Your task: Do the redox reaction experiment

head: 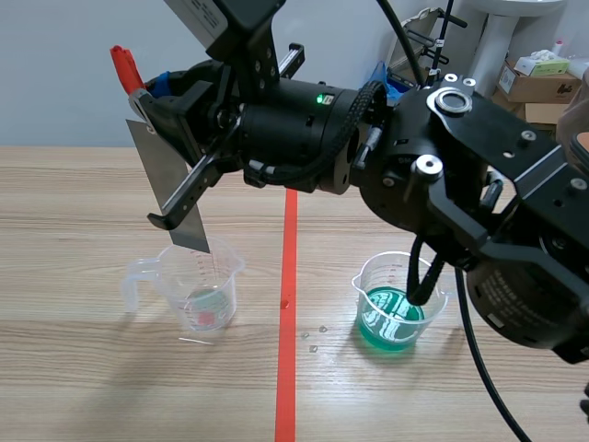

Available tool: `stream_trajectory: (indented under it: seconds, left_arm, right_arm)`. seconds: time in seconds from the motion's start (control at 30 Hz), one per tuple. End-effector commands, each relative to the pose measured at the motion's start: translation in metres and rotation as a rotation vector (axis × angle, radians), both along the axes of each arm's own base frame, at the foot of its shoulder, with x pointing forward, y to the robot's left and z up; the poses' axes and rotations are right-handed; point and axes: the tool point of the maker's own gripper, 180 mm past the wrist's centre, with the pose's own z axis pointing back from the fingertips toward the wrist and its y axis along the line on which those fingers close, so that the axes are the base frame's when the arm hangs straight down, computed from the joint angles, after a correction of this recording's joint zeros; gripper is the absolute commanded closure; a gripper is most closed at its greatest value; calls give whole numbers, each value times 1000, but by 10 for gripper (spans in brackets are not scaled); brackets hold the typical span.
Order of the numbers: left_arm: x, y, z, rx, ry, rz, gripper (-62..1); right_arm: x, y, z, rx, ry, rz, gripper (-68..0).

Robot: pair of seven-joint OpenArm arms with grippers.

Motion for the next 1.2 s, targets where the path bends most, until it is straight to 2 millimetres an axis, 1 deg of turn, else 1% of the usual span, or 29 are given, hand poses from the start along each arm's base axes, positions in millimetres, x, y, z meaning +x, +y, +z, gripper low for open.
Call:
stream_trajectory:
  seconds: [0.0, 0.23, 0.43, 0.63, 0.87, 1.07, 1.17]
  left_arm:
    - [1, -2, 4, -16, -13, -5, -623]
    - [1, -2, 4, -16, -13, -5, -623]
    - [1, -2, 4, -16, -13, -5, -623]
    - [1, -2, 4, -16, -13, -5, -623]
    - [1, -2, 4, -16, -13, -5, -623]
    - [1, -2, 4, -16, -13, -5, -623]
    - [1, -2, 4, -16, -13, -5, -623]
  right_arm:
    - [3, -3, 18, 43, -38, -5, -13]
    - [2, -9, 19, 59, -52, -4, -13]
    - [1, -24, 14, 48, -66, -11, -13]
    - [3, -52, 20, 68, -67, -63, -13]
    - [-6, -82, 24, 58, -88, -116, -13]
    - [-16, -109, 22, 35, -91, -169, -13]
    - [-17, -125, 19, 27, -91, -203, -13]
